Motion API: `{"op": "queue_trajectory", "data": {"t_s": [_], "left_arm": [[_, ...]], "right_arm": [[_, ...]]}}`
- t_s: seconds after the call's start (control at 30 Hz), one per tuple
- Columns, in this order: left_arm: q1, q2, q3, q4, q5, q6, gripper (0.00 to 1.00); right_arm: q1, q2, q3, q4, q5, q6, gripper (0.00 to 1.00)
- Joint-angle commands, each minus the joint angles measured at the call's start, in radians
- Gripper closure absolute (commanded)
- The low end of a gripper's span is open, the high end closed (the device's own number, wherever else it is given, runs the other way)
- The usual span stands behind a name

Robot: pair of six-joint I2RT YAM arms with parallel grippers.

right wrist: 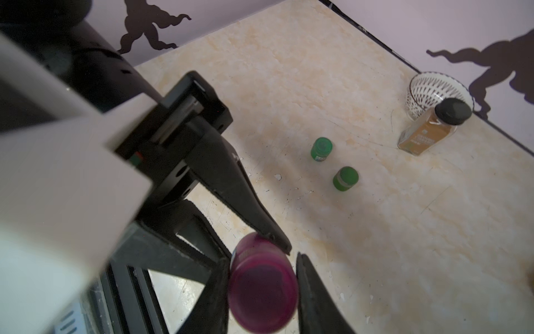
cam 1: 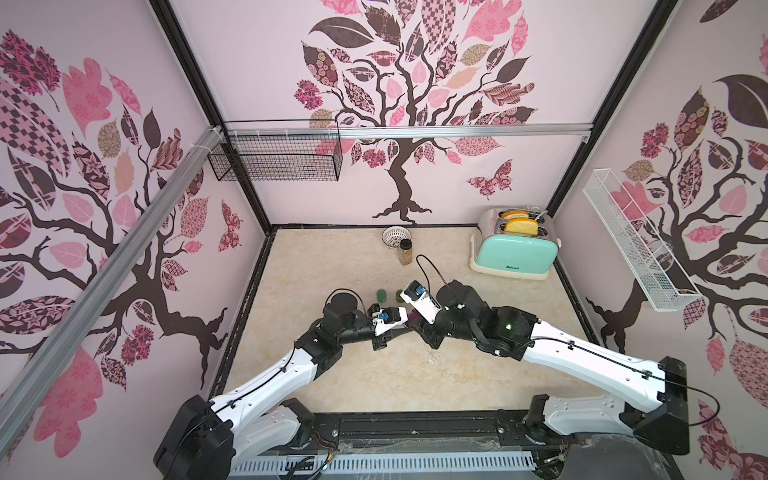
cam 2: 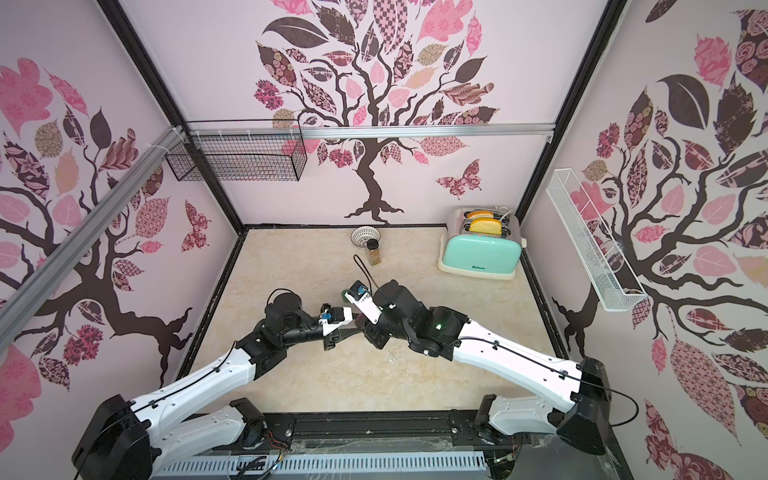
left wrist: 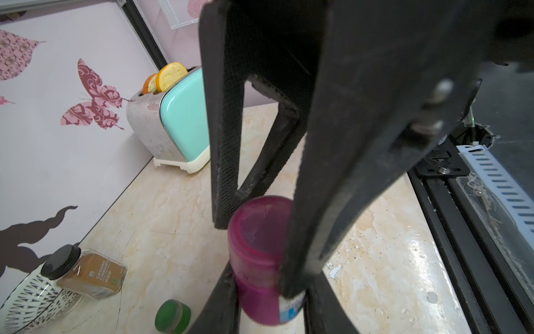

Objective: Close the paint jar lid
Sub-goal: Screw the lid onto the paint jar.

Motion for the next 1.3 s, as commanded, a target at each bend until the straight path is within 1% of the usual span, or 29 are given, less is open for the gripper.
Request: {"op": "queue_trajectory", "data": {"t_s": [0.0, 0.03, 0.17, 0.23, 0.33, 0.37, 0.43, 0.53, 0.63, 0.7, 0.77, 0.83, 0.9, 0.97, 1.1, 1.17, 1.27], "left_arm": [[-0.008, -0.010, 0.015, 0.082, 0.019, 0.004, 0.78], [-0.008, -0.008, 0.015, 0.082, 0.019, 0.004, 0.78], [-0.009, -0.008, 0.015, 0.084, 0.017, 0.003, 0.78], [-0.009, -0.010, 0.015, 0.084, 0.017, 0.003, 0.78], [-0.009, -0.012, 0.015, 0.084, 0.017, 0.005, 0.78], [-0.009, -0.013, 0.015, 0.084, 0.015, 0.005, 0.78], [-0.009, -0.013, 0.015, 0.084, 0.017, 0.004, 0.78], [-0.009, -0.012, 0.015, 0.084, 0.017, 0.005, 0.78], [-0.011, -0.012, 0.015, 0.084, 0.018, 0.004, 0.78], [-0.011, -0.011, 0.015, 0.082, 0.020, 0.005, 0.78], [-0.011, -0.010, 0.015, 0.081, 0.023, 0.004, 0.78], [-0.011, -0.008, 0.015, 0.081, 0.025, 0.005, 0.78], [-0.011, -0.004, 0.018, 0.078, 0.030, 0.004, 0.78], [-0.011, 0.001, 0.021, 0.070, 0.041, 0.004, 0.78], [-0.011, 0.007, 0.028, 0.049, 0.075, 0.004, 0.78], [-0.010, 0.012, 0.036, 0.030, 0.101, 0.003, 0.78], [-0.009, 0.021, 0.041, 0.012, 0.135, -0.010, 0.77]], "right_arm": [[0.022, 0.075, 0.042, -0.052, 0.160, 0.444, 0.91], [0.034, 0.093, 0.057, -0.066, 0.169, 0.511, 0.91], [0.103, 0.152, 0.122, -0.094, 0.225, 0.686, 0.86], [0.115, 0.175, 0.155, -0.104, 0.203, 0.782, 0.86], [0.117, 0.182, 0.164, -0.088, 0.163, 0.905, 0.86], [0.117, 0.180, 0.163, -0.075, 0.152, 0.928, 0.86], [0.117, 0.175, 0.169, -0.068, 0.144, 0.939, 0.82], [0.117, 0.154, 0.181, -0.079, 0.169, 0.902, 0.74], [0.113, 0.106, 0.158, -0.074, 0.226, 0.803, 0.63], [0.100, 0.060, 0.141, -0.081, 0.264, 0.701, 0.55], [0.076, 0.008, 0.118, -0.075, 0.269, 0.601, 0.47], [0.046, -0.051, 0.090, -0.056, 0.243, 0.490, 0.38], [0.017, -0.112, 0.066, -0.024, 0.185, 0.359, 0.30], [-0.010, -0.162, 0.043, 0.002, 0.102, 0.218, 0.26], [-0.060, -0.240, -0.018, 0.021, -0.082, -0.110, 0.26], [-0.096, -0.264, -0.052, 0.012, -0.220, -0.269, 0.26], [-0.168, -0.246, -0.061, -0.030, -0.360, -0.407, 0.27]]}}
